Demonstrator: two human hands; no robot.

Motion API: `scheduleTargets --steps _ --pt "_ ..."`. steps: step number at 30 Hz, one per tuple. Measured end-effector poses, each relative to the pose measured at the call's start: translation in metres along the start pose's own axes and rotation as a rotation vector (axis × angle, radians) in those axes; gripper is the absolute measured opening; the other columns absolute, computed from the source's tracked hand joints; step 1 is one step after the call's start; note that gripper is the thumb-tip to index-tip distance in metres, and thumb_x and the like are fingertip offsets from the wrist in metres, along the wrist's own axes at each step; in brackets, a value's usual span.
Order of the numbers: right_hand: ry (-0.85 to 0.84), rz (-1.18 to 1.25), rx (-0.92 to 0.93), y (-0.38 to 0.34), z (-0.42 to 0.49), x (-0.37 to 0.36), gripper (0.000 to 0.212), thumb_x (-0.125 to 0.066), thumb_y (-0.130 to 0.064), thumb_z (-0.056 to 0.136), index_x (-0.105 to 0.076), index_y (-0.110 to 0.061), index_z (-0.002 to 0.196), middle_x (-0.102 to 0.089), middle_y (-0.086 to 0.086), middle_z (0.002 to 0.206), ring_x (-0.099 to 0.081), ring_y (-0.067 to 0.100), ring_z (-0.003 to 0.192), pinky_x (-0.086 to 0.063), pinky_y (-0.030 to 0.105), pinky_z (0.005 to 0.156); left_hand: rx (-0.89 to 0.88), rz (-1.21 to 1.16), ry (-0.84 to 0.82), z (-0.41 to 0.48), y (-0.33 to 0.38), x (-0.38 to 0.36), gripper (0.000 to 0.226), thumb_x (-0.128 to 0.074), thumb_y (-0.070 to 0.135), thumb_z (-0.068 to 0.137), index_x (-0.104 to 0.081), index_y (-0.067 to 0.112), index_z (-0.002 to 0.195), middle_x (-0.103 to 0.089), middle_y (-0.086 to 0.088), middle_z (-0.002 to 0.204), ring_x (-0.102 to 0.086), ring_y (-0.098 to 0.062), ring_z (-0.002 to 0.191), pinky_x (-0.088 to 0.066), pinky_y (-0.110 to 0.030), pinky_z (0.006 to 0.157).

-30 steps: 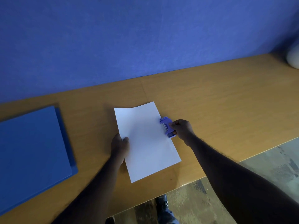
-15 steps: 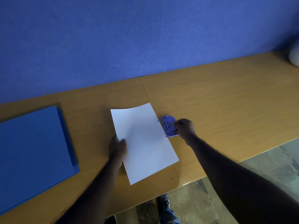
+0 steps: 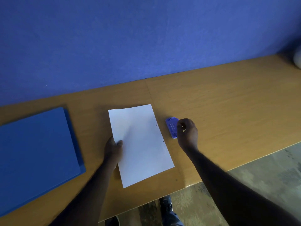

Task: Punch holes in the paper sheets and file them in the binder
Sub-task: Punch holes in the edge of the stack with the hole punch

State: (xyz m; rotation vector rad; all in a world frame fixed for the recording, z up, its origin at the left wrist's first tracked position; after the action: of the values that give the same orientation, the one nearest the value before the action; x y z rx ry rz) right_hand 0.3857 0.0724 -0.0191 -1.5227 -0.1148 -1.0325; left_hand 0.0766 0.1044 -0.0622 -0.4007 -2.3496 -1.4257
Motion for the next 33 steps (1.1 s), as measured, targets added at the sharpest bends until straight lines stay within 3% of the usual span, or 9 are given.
scheduleTargets --steps 2,5,10,13,15,17,23,29,33 --pt "-0.033 0.027 0.024 -0.01 -0.013 -0.006 0.01 -0.054 -0.006 0.089 -0.061 -0.011 0.085 -0.063 0.001 0.079 -0.057 0.017 0.071 -0.044 0.029 0.058 -0.002 -0.019 -0.01 0.0 0.001 0.004 0.037 -0.048 0.01 0.095 -0.052 0.006 0.131 -0.059 -0.011 0.128 -0.056 -0.029 0.115 -0.043 -0.032 0.089" --pt "-0.082 0.095 -0.165 -0.001 -0.031 -0.019 0.014 -0.052 -0.005 0.088 -0.062 -0.011 0.082 -0.066 0.004 0.074 -0.061 0.022 0.068 -0.048 0.032 0.056 -0.011 -0.038 -0.01 0.0 0.001 0.015 0.037 -0.05 0.012 0.095 -0.053 0.007 0.131 -0.06 -0.011 0.128 -0.056 -0.029 0.114 -0.045 -0.035 0.092" --pt "-0.397 0.18 -0.398 0.014 -0.056 -0.051 0.023 -0.057 -0.016 0.091 -0.064 -0.012 0.113 -0.072 0.004 0.092 -0.067 0.023 0.086 -0.054 0.037 0.077 -0.038 -0.07 -0.007 -0.003 0.004 0.033 0.036 -0.051 0.012 0.095 -0.054 0.008 0.131 -0.061 -0.009 0.126 -0.056 -0.022 0.104 -0.044 -0.032 0.087" --pt "-0.562 0.177 -0.33 -0.008 -0.064 -0.065 0.015 -0.059 -0.028 0.093 -0.066 -0.015 0.097 -0.067 0.002 0.081 -0.056 0.015 0.071 -0.044 0.026 0.06 -0.041 -0.086 -0.017 -0.005 0.005 0.041 0.037 -0.05 0.013 0.095 -0.053 0.011 0.133 -0.06 -0.006 0.126 -0.054 -0.018 0.103 -0.042 -0.03 0.086" --pt "-0.535 0.233 -0.372 -0.016 -0.062 -0.068 0.017 -0.061 -0.026 0.093 -0.064 -0.014 0.081 -0.056 -0.001 0.067 -0.048 0.014 0.061 -0.037 0.021 0.051 -0.036 -0.098 -0.01 -0.007 0.005 0.047 0.037 -0.05 0.014 0.096 -0.053 0.011 0.133 -0.06 -0.005 0.126 -0.054 -0.018 0.104 -0.041 -0.029 0.087" --pt "-0.49 0.254 -0.44 -0.015 -0.059 -0.07 0.017 -0.065 -0.022 0.091 -0.064 -0.009 0.08 -0.053 -0.002 0.063 -0.046 0.013 0.058 -0.037 0.023 0.051 -0.04 -0.09 0.0 -0.009 0.005 0.054 0.036 -0.05 0.013 0.096 -0.053 0.01 0.132 -0.059 -0.005 0.126 -0.054 -0.019 0.104 -0.04 -0.029 0.087" --pt "-0.584 0.284 -0.516 -0.018 -0.062 -0.086 0.036 -0.067 -0.027 0.089 -0.064 0.009 0.09 -0.06 0.01 0.076 -0.054 0.023 0.072 -0.046 0.035 0.065 -0.045 -0.089 0.035 -0.011 0.009 0.073 0.034 -0.052 0.016 0.096 -0.054 0.007 0.129 -0.06 -0.009 0.126 -0.053 -0.019 0.102 -0.04 -0.03 0.086" --pt "-0.562 0.284 -0.452 -0.035 -0.062 -0.092 0.039 -0.07 -0.034 0.087 -0.065 0.005 0.084 -0.064 0.012 0.075 -0.056 0.022 0.069 -0.047 0.036 0.063 -0.096 -0.066 0.047 -0.013 0.023 0.098 0.033 -0.051 0.019 0.097 -0.055 0.01 0.128 -0.06 -0.003 0.122 -0.056 -0.022 0.107 -0.043 -0.031 0.088" --pt "-0.437 0.242 -0.331 -0.058 -0.058 -0.077 0.026 -0.069 -0.037 0.087 -0.065 -0.011 0.087 -0.07 0.0 0.082 -0.063 0.018 0.077 -0.05 0.031 0.068 -0.131 -0.094 0.103 -0.011 0.034 0.114 0.031 -0.053 0.018 0.095 -0.057 0.01 0.125 -0.063 -0.006 0.12 -0.058 -0.022 0.103 -0.043 -0.031 0.085"
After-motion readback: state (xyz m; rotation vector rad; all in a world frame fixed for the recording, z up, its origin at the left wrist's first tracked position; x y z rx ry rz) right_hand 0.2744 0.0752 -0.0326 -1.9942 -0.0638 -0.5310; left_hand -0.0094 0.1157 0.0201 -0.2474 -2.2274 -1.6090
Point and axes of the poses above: each hand's wrist, its own z-axis towards the middle knuckle, its own x-axis out of the back of the hand, y = z × x, the point moved 6 cm from there along z, towards the middle knuckle
